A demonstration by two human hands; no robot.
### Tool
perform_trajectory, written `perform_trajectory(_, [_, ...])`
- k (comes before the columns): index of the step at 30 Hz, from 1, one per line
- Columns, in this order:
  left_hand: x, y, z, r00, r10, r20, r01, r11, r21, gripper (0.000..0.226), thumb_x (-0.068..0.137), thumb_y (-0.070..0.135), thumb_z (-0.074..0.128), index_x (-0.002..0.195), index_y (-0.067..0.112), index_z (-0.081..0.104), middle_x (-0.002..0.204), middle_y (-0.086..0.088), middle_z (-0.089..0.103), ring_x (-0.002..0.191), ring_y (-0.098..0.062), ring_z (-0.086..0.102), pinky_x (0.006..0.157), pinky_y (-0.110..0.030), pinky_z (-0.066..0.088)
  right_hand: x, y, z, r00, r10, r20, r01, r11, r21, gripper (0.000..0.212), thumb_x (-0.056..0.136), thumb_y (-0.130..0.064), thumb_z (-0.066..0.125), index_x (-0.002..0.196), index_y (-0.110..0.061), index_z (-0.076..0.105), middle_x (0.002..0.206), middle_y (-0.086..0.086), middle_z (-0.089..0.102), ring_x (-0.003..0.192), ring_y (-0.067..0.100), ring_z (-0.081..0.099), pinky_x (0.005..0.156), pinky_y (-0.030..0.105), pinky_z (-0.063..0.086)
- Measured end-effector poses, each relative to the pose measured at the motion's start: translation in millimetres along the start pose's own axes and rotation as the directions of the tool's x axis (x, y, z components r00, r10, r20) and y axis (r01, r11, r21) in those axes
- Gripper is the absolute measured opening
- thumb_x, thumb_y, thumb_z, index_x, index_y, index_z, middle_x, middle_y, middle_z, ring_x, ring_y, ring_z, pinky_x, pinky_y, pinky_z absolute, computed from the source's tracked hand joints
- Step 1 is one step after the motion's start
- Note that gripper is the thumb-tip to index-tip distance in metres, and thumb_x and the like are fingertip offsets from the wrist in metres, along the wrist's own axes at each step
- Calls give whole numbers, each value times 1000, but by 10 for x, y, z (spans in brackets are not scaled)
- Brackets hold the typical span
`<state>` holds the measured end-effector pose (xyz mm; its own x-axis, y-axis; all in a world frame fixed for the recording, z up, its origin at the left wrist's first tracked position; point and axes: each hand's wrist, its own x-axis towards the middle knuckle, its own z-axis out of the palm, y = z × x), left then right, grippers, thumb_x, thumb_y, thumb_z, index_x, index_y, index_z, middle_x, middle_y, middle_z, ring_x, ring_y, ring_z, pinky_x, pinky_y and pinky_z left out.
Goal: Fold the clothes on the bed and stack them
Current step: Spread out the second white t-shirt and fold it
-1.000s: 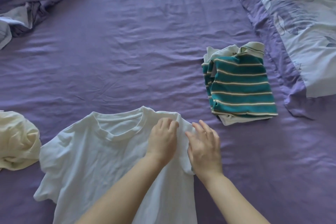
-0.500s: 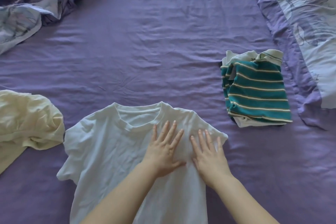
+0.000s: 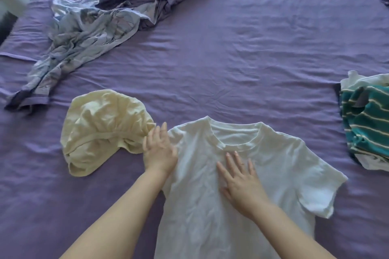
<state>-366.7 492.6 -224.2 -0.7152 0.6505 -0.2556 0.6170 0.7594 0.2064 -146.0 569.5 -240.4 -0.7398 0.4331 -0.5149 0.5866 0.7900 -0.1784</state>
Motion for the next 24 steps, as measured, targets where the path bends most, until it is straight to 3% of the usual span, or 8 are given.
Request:
perform_trajectory(2, [99,-94,-77,999,-12,46,12,1000,2,70,84,21,54,146,13,24,132,-12,49,124,-29,39,105,-38,25,141,-131,-98,998,-51,-27,50,998,-41,65,96,-43,34,149,-29,-1,158,8,-12,143,30,-20,113,52,-11])
perform_trajectory(5, [143,-141,-168,995,95,17,-96,995,33,39,86,19,53,125,11,52,115,-12,59,107,-31,51,90,-37,35,366,-364,-251,994,-95,-47,92,994,-61,65,97,-44,34,149,-28,-2,158,6,-12,144,28,-17,114,50,-6])
perform_trajectory(8, [125,-159,-263,969,236,-68,-246,945,-217,16,88,19,57,96,6,62,92,-15,64,90,-33,59,76,-38,40,548,-558,-360,993,-103,-52,101,994,-27,67,97,-44,36,148,-31,-5,158,4,-13,144,27,-15,116,49,2])
perform_trajectory(11, [115,-222,-348,936,352,30,-327,896,-299,34,88,33,59,119,19,57,106,-8,65,101,-26,59,82,-35,44,680,-668,-418,997,-79,-22,79,997,5,67,96,-47,34,148,-34,-7,158,3,-16,145,27,-14,114,49,11])
perform_trajectory(15, [120,-407,-418,911,289,295,-304,953,7,85,82,48,58,149,28,10,129,-4,56,115,-27,56,81,-35,43,756,-672,-425,997,13,71,-14,1000,3,65,96,-50,31,148,-36,-5,158,4,-14,145,27,-13,113,54,10])
perform_trajectory(17, [111,-473,-432,921,280,271,-322,939,125,76,86,36,55,148,26,12,122,-10,60,107,-34,58,74,-34,39,774,-686,-408,996,50,80,-47,998,-30,64,95,-51,29,148,-34,-3,158,3,-13,145,25,-13,114,56,9])
perform_trajectory(20, [176,-554,-470,962,201,187,-212,976,42,60,89,16,45,144,24,21,114,-13,61,100,-36,59,69,-34,36,804,-777,-381,994,94,56,-91,995,-50,64,95,-54,25,148,-34,-5,158,3,-11,145,26,-13,112,58,5])
perform_trajectory(24, [223,-600,-434,981,128,143,-137,989,54,55,96,19,42,145,25,18,118,-11,55,100,-34,60,69,-36,39,815,-865,-353,992,125,22,-122,989,-81,64,96,-53,22,148,-31,-7,158,6,-10,144,29,-13,111,59,-1])
